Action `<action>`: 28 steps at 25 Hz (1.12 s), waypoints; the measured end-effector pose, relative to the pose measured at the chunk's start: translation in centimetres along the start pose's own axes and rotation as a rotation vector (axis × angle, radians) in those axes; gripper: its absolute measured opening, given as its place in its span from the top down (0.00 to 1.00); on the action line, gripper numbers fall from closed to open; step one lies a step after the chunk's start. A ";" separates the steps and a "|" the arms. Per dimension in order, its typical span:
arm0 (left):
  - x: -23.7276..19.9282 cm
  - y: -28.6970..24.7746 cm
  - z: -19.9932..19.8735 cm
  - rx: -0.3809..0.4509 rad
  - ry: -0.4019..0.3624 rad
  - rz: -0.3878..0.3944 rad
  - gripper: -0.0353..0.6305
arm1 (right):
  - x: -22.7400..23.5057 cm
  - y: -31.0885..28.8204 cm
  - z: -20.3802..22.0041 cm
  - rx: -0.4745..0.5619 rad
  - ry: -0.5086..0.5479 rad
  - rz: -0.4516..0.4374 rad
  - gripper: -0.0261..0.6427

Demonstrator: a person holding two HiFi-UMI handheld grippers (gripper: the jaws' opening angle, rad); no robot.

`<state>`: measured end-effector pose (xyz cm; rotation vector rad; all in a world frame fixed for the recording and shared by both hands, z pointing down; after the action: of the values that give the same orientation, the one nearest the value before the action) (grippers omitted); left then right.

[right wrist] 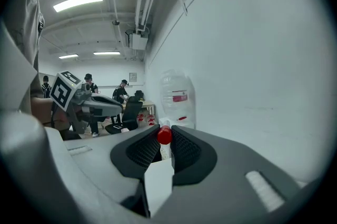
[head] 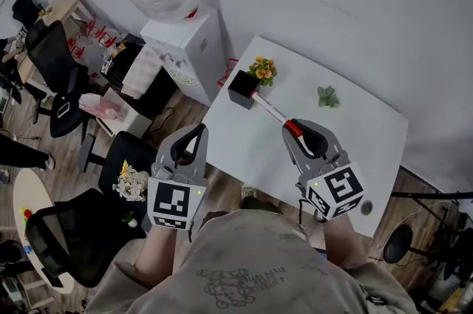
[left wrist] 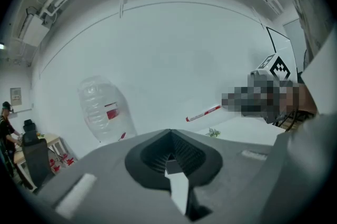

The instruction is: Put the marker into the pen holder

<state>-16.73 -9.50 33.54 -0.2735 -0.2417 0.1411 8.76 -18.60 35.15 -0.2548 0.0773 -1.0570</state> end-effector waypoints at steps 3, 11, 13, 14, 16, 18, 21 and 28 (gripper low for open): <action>-0.1 -2.1 -0.1 -0.018 -0.002 0.006 0.95 | 1.7 -1.0 0.6 -0.037 -0.007 -0.011 0.82; 0.1 -5.2 -0.4 -0.056 -0.020 0.045 0.95 | 4.1 -2.4 1.9 -0.112 -0.014 -0.009 0.82; 0.1 -6.0 -0.4 -0.064 -0.027 0.059 0.95 | 4.5 -2.6 2.2 -0.125 -0.017 -0.006 0.82; 0.0 -6.3 -0.4 -0.068 -0.032 0.066 0.95 | 4.6 -2.7 2.3 -0.131 -0.017 -0.003 0.82; -0.1 -7.0 -0.3 -0.074 -0.038 0.081 0.95 | 4.7 -2.9 2.4 -0.142 -0.016 0.003 0.82; -0.4 -7.6 -0.3 -0.076 -0.041 0.097 0.95 | 4.8 -3.3 2.3 -0.152 -0.012 0.009 0.82; -0.8 -8.8 -0.4 -0.075 -0.053 0.134 0.95 | 4.9 -3.9 2.1 -0.172 -0.005 0.022 0.82; -3.2 -12.1 0.1 -0.080 -0.073 0.221 0.95 | 4.6 -6.6 1.8 -0.237 -0.016 0.060 0.82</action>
<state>-18.55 -21.50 36.41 -0.3745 -0.2897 0.3610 5.70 -25.37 38.83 -0.4725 0.1954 -0.9855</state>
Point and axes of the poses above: the fingertips, and each gripper's own axes: y backward along the fingers, x to its right, z out of its underside, the point moved 10 cm from there along y, backward along the fingers, and after that the axes turned 4 degrees about -z, right-handed, at the moved point
